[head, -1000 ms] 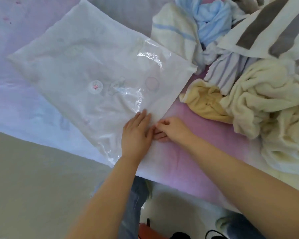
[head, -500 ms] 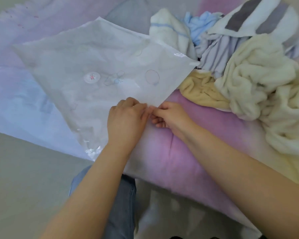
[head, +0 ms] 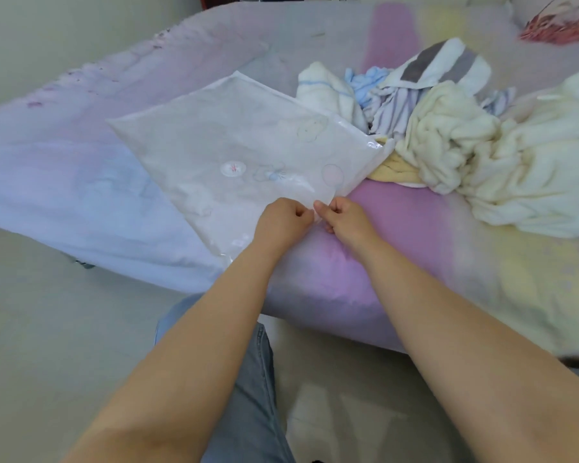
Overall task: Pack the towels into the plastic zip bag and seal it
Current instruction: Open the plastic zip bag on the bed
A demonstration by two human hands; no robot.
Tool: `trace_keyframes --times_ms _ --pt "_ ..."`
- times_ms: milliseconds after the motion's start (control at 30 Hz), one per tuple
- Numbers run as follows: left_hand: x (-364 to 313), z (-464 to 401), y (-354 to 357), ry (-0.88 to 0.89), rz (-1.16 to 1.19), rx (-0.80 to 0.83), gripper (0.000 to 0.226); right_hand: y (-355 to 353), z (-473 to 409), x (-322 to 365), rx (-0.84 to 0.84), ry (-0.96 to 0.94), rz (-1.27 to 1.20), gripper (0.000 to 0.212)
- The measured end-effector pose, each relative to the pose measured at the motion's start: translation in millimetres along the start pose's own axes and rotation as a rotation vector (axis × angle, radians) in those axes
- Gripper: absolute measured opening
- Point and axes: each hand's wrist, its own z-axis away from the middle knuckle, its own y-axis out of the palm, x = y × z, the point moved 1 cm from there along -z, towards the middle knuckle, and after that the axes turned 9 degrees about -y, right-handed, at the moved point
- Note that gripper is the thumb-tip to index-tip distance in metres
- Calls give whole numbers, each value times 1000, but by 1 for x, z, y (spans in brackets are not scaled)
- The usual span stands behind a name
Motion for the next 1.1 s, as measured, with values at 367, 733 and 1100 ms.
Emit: trace_keyframes --times_ms 367,733,1100 --pt "-16 4 3 3 -71 -10 28 -12 9 -6 93 45 -205 23" --pt "-23 -20 -57 -55 112 -558 17 -21 11 -11 -110 121 -413 28" --pt "-49 8 -164 2 359 -916 8 -22 12 -3 -425 266 -543 18"
